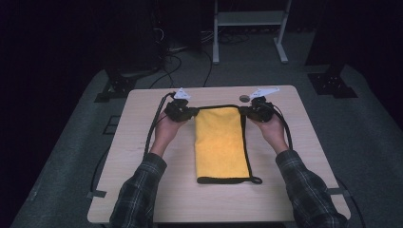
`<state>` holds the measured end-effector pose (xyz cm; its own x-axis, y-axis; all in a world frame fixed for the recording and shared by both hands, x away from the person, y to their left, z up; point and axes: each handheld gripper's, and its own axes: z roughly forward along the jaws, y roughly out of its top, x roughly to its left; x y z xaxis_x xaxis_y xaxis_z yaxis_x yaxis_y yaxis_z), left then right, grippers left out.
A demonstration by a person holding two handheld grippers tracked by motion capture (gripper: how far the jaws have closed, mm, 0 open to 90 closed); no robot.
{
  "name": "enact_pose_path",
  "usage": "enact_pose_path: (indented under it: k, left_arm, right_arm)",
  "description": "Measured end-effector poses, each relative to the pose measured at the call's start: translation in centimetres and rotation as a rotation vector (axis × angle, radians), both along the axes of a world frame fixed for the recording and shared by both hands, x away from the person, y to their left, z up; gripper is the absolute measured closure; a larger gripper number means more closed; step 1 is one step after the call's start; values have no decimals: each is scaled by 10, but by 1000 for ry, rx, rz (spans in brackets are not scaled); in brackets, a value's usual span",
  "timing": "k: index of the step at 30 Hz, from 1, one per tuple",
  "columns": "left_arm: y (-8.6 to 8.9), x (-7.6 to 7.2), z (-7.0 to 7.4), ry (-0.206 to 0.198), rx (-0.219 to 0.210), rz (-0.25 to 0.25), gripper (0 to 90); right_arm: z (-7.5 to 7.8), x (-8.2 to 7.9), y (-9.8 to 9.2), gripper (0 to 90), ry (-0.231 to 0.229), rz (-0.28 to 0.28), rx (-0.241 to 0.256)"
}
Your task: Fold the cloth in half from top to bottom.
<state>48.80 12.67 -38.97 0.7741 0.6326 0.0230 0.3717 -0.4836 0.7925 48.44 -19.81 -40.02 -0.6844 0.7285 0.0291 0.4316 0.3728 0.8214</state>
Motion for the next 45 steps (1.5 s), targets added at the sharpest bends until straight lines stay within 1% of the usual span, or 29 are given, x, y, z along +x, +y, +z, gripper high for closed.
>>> enact_pose_path:
  k: [1,2,4,6,7,9,12,15,18,21,23,28,33,37,39,41,43,45]
  left_arm:
    - [2,-3,-3,17,-14,-4,810]
    - [3,-5,-4,29,-18,-13,810]
    - [5,-10,-8,43,-36,-15,811]
    - [7,-16,-10,51,-50,-23,812]
    - [7,-18,-11,54,-51,-27,814]
    - [8,-24,-13,55,-56,-37,815]
    - [11,-37,-15,67,-82,-57,815]
    - [12,-46,-18,78,-90,-77,815]
    - [12,-58,-21,95,-102,-95,815]
    - [13,-67,-20,105,-97,-111,816]
    - [14,-73,-20,106,-96,-121,816]
    - [18,-92,-25,137,-107,-146,815]
    - [17,-108,-28,157,-99,-161,816]
    - [16,-122,-30,171,-98,-178,816]
    - [17,-127,-31,177,-96,-184,816]
    - [17,-134,-33,179,-85,-192,815]
    - [17,-137,-38,188,-77,-192,815]
    - [15,-138,-44,199,-56,-192,814]
  right_arm:
    - [-2,-2,-1,833,3,6,5]
    - [-4,-6,-1,833,9,16,14]
    - [-8,-13,-3,833,18,30,25]
    - [-11,-18,-4,833,23,43,36]
    - [-12,-22,-4,833,29,46,38]
    - [-14,-27,-5,833,27,62,38]
    - [-17,-36,-7,832,29,81,44]
    - [-20,-45,-9,832,39,94,48]
    - [-23,-53,-10,832,52,112,39]
    - [-25,-61,-12,831,63,128,36]
    - [-25,-67,-12,831,67,140,48]
    - [-25,-86,-12,831,73,171,33]
    - [-28,-102,-13,830,79,195,16]
    - [-27,-114,-15,830,79,209,14]
    - [-27,-121,-16,830,85,218,23]
    - [-27,-128,-17,829,88,229,23]
    - [-30,-134,-16,828,97,238,6]
    - [-36,-138,-14,826,106,245,-13]
